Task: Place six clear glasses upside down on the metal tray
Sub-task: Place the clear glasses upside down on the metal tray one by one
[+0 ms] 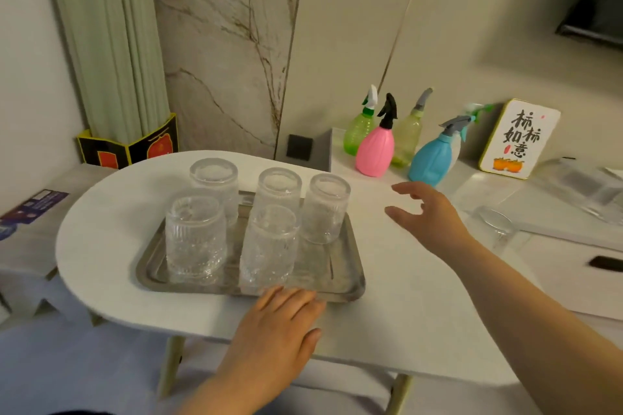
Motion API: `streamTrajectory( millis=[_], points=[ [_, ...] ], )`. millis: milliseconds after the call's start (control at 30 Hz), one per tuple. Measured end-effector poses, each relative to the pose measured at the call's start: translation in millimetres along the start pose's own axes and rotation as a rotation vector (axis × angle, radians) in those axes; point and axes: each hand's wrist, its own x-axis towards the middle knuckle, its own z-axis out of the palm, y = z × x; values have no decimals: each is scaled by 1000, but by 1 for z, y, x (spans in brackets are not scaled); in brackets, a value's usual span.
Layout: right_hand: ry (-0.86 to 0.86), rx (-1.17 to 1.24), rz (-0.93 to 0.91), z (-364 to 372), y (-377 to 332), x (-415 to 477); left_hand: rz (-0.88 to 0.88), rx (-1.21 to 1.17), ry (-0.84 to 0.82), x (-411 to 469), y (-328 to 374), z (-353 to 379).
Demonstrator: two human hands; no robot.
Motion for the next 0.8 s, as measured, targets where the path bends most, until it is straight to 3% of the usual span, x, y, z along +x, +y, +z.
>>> streamTrajectory(
  millis=[200,400,800],
  points=[
    [239,-208,254,-36,76,2,-98,45,-124,33,19,20],
    [141,-179,500,-52,124,17,-111,46,-151,37,21,32],
    [143,-51,539,-49,134,27,-117,73,-218,36,20,32]
  ],
)
